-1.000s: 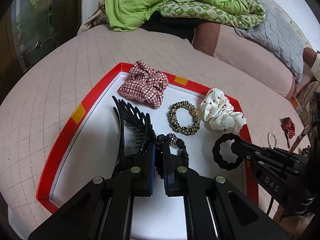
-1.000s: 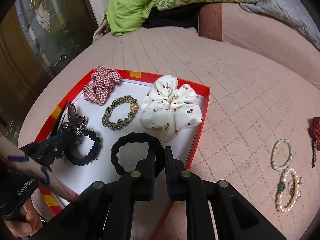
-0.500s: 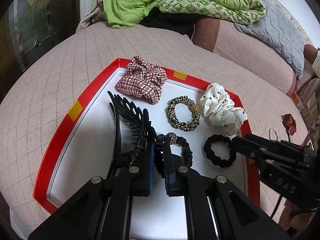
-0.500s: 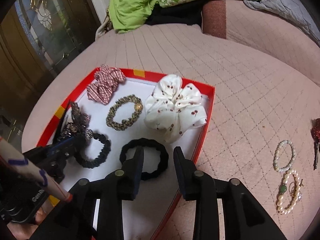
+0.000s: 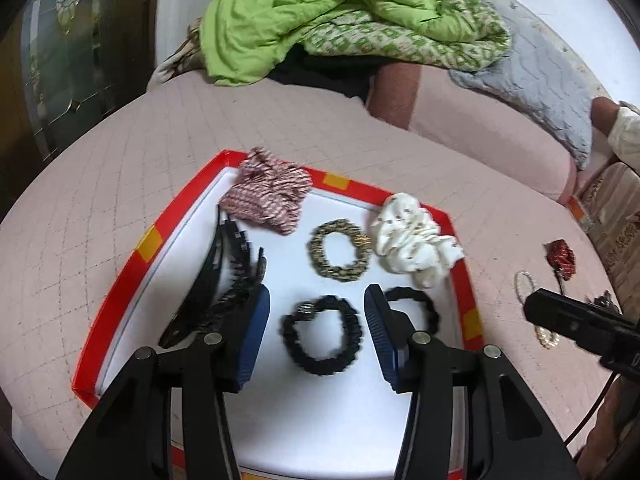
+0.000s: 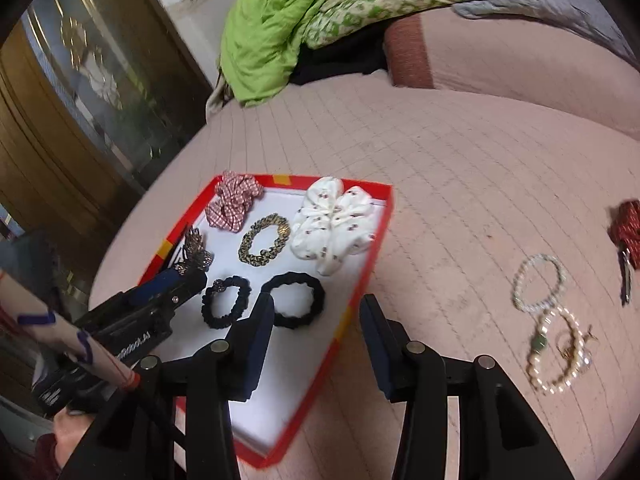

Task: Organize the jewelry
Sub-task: 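Open the right gripper to drop its hair tie while the left drops the beaded one, then grasp the pearl bracelet with green bead with the left gripper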

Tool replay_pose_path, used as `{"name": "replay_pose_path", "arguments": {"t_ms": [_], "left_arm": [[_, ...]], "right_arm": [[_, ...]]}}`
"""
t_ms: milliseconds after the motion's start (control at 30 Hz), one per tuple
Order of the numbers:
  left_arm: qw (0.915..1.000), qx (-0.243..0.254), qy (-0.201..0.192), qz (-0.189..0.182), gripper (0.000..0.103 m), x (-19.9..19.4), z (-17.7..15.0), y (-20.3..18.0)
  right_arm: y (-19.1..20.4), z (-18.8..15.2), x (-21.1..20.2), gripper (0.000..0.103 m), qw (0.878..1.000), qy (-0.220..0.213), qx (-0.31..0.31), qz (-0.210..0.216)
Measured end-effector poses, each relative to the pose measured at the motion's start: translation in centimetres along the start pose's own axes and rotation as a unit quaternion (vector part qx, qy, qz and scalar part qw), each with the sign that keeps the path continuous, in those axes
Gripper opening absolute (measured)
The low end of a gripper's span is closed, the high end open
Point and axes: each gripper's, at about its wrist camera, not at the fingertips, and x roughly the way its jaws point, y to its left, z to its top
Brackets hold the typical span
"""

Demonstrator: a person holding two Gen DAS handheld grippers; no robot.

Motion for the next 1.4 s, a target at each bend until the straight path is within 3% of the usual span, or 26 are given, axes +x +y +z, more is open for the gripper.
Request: {"name": "replay_pose_path", "arguments": {"t_ms": [233, 533, 633, 767, 1033, 1133, 1233, 1400], "left_arm": [[0.9994, 0.025, -0.021, -0.013, 0.048, -1.4, -0.6, -2.7], [0.9973, 0.067, 0.001, -0.030, 0.049, -3.0, -1.7, -8.2], [0.9958, 0.074, 0.035, -0.043, 0.049, -2.9, -1.8, -10.4], [0.9904, 0.096, 0.082, -0.056, 0.049, -2.0, -2.0, -13.6], [0.9647, 0.090, 0.219, -0.115, 0.049, 3.7, -1.8, -20.5], [0.9609, 0.095, 0.233, -0.116, 0.046, 5.8, -1.6, -22.8], [0.9584, 0.098, 0.243, -0.114, 0.039, 7.9, -1.8, -24.7], [0.9547, 0.115, 0.254, -0.105, 0.024, 10.4, -2.7, -27.1]], "right_arm": [[-5.0, -1.4, -5.8, 0.048, 0.995, -0.056, 0.070, 0.042], [-12.3, -3.2, -12.7, 0.048, 0.989, -0.099, 0.105, -0.021], [-15.1, -3.8, -14.3, 0.048, 0.985, -0.101, 0.135, -0.023], [-17.6, -4.4, -13.9, 0.046, 0.984, -0.063, 0.157, -0.054], [-20.4, -4.3, -10.9, 0.045, 0.979, -0.008, 0.188, -0.081], [-21.3, -4.2, -10.4, 0.035, 0.977, -0.017, 0.189, -0.098], [-22.7, -4.9, -10.0, 0.035, 0.975, -0.024, 0.214, -0.059], [-23.4, -5.1, -9.9, 0.035, 0.975, -0.019, 0.214, -0.054]]}}
